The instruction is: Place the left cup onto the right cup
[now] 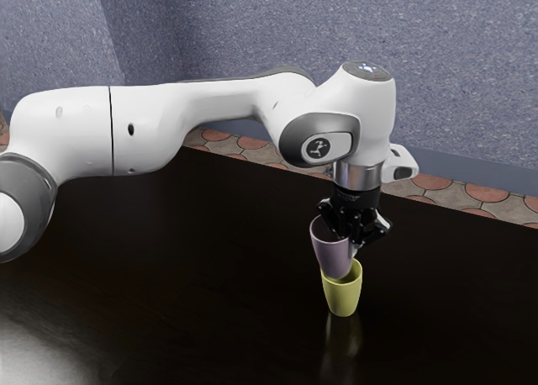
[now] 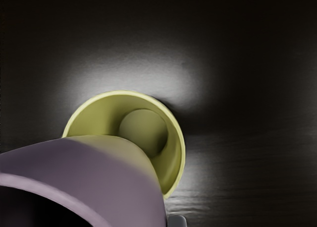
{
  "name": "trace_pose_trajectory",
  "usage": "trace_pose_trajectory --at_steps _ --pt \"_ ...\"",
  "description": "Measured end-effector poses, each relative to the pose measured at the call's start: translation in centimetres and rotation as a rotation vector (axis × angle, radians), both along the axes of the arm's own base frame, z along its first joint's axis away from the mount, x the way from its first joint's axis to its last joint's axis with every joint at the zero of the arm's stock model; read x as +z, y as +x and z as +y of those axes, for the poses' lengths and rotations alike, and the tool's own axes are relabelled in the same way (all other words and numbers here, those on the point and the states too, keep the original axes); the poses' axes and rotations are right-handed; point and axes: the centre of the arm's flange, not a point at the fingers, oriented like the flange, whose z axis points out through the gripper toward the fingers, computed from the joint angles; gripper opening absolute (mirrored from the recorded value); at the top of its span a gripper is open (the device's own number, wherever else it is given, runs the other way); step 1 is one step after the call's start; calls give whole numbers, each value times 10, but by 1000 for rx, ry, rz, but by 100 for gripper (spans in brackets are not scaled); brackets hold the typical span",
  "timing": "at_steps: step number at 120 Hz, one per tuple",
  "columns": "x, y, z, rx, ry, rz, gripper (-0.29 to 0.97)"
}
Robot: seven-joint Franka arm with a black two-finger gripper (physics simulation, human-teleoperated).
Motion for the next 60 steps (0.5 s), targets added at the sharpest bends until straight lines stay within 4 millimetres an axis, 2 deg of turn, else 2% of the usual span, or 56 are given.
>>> trace_pose_trajectory --at_steps 60 --pt "3 6 7 3 12 -19 -10"
